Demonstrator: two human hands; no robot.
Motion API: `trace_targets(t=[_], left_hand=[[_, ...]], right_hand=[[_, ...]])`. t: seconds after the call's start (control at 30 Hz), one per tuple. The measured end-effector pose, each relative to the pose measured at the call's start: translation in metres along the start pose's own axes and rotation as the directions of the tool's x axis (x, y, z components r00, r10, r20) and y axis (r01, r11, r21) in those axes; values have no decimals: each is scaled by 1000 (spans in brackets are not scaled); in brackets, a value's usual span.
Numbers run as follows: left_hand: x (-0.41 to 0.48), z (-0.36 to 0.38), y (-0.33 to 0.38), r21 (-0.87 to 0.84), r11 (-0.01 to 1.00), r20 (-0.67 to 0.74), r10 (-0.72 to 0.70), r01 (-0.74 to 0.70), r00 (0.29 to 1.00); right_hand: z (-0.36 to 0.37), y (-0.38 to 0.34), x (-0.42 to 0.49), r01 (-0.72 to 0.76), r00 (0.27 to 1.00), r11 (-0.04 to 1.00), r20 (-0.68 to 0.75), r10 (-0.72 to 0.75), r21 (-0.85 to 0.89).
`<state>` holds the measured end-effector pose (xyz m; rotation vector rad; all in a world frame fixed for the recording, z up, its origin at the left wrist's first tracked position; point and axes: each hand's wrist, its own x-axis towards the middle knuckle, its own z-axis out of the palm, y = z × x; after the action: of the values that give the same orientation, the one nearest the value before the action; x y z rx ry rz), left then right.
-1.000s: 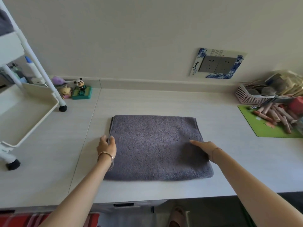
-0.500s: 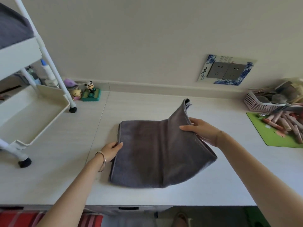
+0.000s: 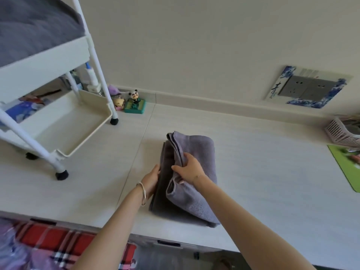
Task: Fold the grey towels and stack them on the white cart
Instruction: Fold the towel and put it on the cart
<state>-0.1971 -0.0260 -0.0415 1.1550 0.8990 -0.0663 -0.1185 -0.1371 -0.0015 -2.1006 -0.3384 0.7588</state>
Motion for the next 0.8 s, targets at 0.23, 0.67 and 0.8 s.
trace_targets(t=[0.23,0.67,0.8], left_hand=[[-1,-6,-1,86,996,139,-9,-3,990],[32,5,25,828,469,224,226,-307,948],[41,35,37,946,-94,314,515,-312,798]], right_hand=[[18,17,10,33,999,998,30,-31,-47],[-80,86,8,176,928,650,-96,-361,-740],[-83,109,-12,147,900,711,-206,-385,-688]])
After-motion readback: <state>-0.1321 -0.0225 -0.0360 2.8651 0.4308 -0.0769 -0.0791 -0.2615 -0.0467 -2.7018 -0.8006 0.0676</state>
